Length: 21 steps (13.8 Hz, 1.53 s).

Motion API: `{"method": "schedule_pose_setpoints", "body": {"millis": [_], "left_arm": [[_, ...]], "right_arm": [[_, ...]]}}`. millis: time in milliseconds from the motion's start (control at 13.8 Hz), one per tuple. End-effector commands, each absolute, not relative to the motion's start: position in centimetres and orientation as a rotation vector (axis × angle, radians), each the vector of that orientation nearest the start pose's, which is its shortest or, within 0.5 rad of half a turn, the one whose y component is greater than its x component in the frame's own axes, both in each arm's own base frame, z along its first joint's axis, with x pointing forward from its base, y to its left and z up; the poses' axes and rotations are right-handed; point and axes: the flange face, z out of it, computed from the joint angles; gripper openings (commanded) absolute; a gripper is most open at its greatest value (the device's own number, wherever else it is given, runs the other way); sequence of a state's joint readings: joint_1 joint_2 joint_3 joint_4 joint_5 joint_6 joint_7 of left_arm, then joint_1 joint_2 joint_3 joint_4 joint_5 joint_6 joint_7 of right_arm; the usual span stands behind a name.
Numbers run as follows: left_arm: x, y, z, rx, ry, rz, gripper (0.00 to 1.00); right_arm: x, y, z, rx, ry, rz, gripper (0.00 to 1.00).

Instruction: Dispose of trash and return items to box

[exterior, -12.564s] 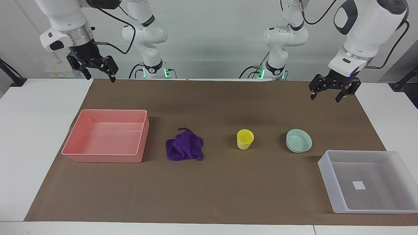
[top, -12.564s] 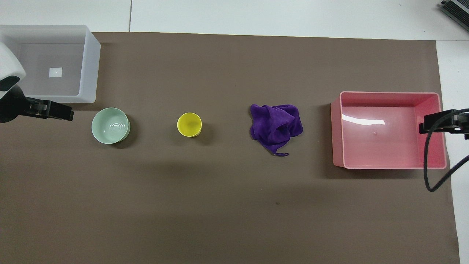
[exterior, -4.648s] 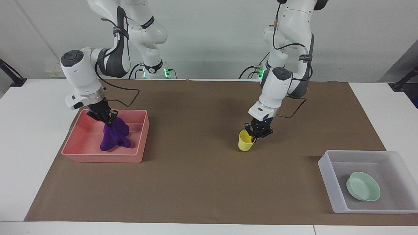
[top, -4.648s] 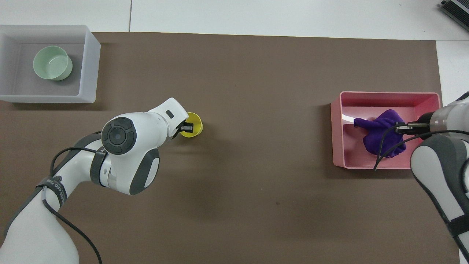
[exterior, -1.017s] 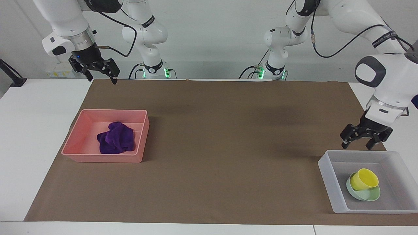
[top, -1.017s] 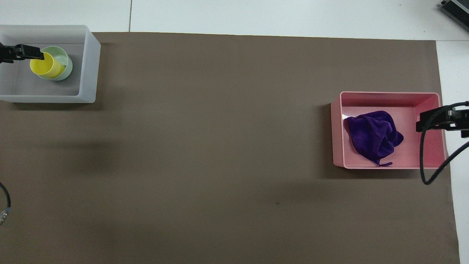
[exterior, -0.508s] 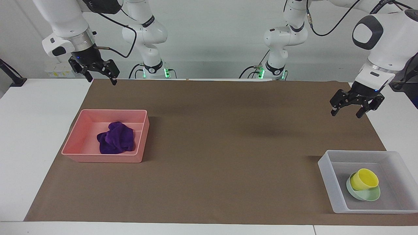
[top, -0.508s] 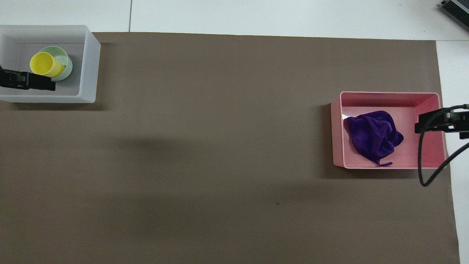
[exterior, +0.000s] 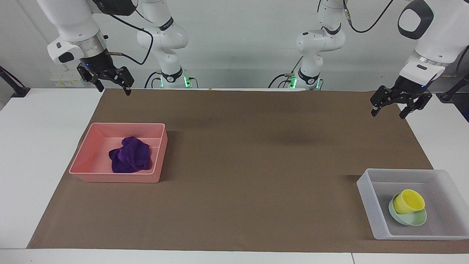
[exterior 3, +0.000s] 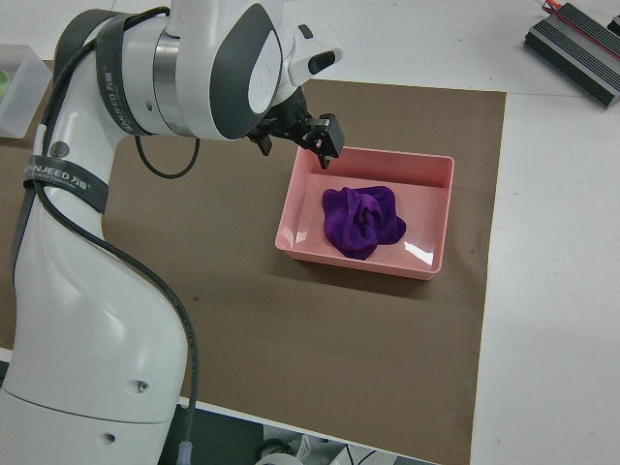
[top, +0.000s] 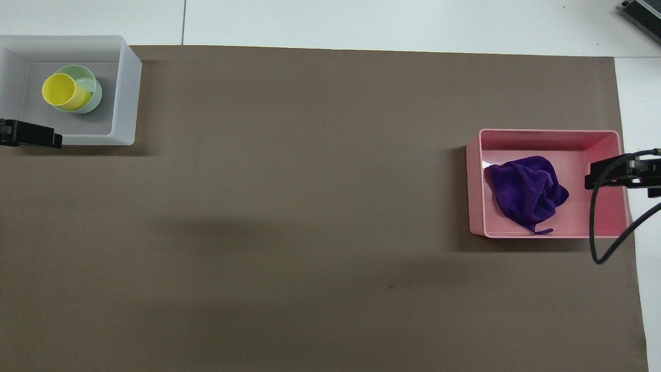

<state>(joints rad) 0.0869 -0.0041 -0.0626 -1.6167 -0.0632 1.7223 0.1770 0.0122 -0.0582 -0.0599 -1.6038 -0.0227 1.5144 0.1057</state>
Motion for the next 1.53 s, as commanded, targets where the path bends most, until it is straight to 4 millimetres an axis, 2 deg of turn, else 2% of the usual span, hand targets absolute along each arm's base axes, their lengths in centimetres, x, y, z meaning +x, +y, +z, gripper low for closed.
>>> {"method": "schedule_pose_setpoints", "body": {"millis": [0,73,145,291,581,1453], "left_arm": [[55.2,-0.4,62.1,-3.156,0.286,-0.082,1.00],[55.2,-0.9,63.2,-3.129,0.303,-0.068,1.00],[54.9,-1.7,63.5,-3.128,0.306,-0.041,1.00],[54.8,-2.0,63.8,-3.137,0.212,-0.051,1.00],[54.9,0.3,63.6,-3.144,0.159,-0.054,1.00],[54.8,0.7,63.2,-3.141,0.215,-0.051,1.00]], "right_arm": [[52.3,-3.4,63.5,-3.145,0.208,0.019,1.00],[52.3,-3.4,63.5,-3.146,0.208,0.019,1.00],[52.3,-3.4,63.5,-3.145,0.208,0.019,1.00],[52.2,-3.5,63.4,-3.146,0.210,0.022,1.00],[52.1,-3.4,63.4,-3.144,0.210,0.022,1.00],[52.0,-3.6,63.3,-3.144,0.215,0.027,1.00]]}}
